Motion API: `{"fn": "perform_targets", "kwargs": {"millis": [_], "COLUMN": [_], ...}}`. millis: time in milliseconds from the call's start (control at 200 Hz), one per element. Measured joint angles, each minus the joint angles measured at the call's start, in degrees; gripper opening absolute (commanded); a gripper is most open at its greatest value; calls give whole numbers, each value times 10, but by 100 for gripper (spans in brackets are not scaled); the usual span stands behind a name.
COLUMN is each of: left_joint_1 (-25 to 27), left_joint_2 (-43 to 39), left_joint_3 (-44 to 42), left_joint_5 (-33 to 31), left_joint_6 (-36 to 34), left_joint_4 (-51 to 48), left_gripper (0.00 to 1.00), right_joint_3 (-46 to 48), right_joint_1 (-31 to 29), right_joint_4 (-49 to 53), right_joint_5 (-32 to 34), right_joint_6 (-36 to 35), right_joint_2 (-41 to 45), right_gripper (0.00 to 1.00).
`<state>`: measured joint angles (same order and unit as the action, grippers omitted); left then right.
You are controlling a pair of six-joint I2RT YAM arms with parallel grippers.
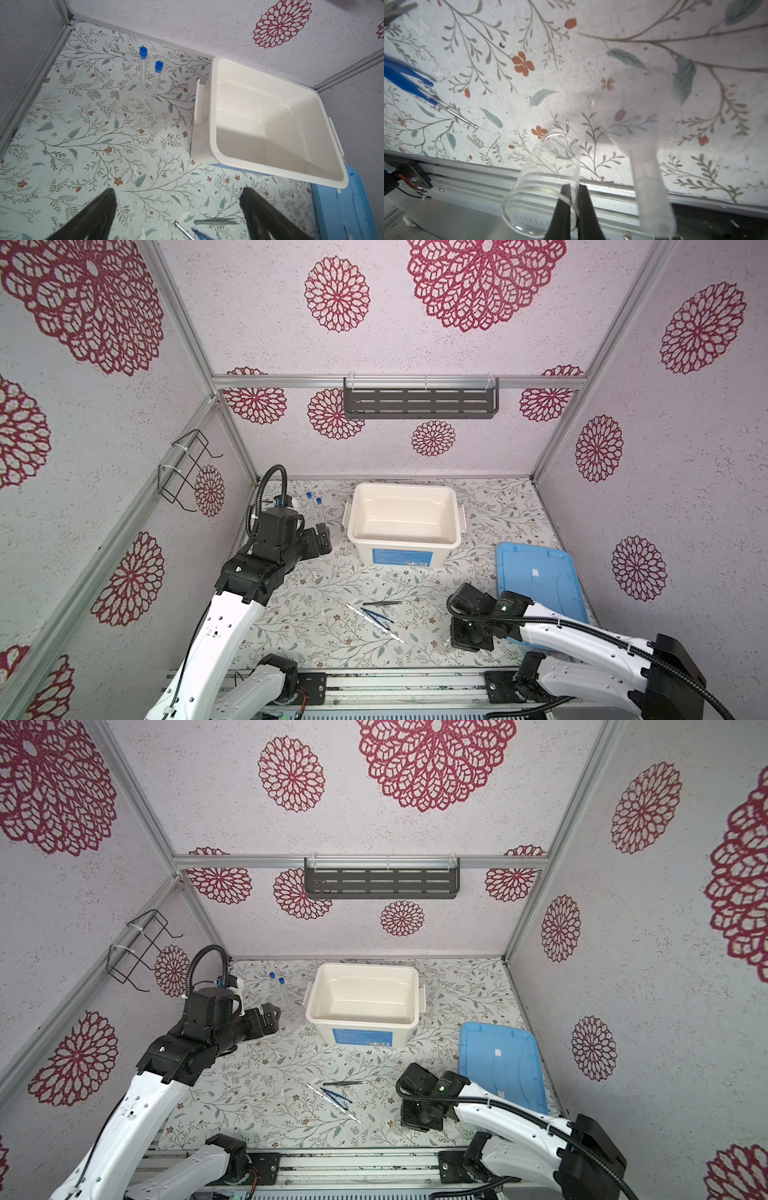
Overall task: Organize the chemistry lab equipment
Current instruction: 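Lower the right gripper onto the clear glass beaker and grasp its rim, then lift the beaker with the right gripper and carry it over the white bin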
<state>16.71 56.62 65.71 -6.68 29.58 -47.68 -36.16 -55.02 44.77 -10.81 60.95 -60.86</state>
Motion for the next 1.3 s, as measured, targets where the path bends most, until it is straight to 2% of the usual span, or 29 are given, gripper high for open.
{"fn": "perform_targets", "kwargs": {"millis": [150,280,450,580,801,896,1001,1141,1296], "left_joint_1": [0,0,-10,-16,-16,-13,-9,5,31], "left_joint_2": [0,5,69,122,165,161,141,132,123], "left_joint_3": [0,1,29,47,73,79,54,26,3], "left_joint_5": [0,0,31,56,84,90,96,115,150], "left_joint_6": [0,0,25,75,161,183,207,228,226], "left_joint_4": [0,6,20,48,66,70,85,86,109], "left_gripper": [97,97,97,97,97,97,98,98,99], "right_joint_3": [-72,-157,-283,-395,-482,-541,-615,-712,-752], "right_joint_1": [-1,0,12,50,140,168,191,217,232], "right_joint_4": [24,5,15,29,60,94,136,187,210], "right_joint_5": [2,-21,-49,-46,-39,-16,40,92,115], "right_joint_6": [-23,-66,-132,-199,-273,-302,-332,-375,-391], "right_joint_2": [-18,-48,-118,-178,-224,-248,-285,-371,-470], "right_gripper": [0,0,0,0,0,0,0,0,0]}}
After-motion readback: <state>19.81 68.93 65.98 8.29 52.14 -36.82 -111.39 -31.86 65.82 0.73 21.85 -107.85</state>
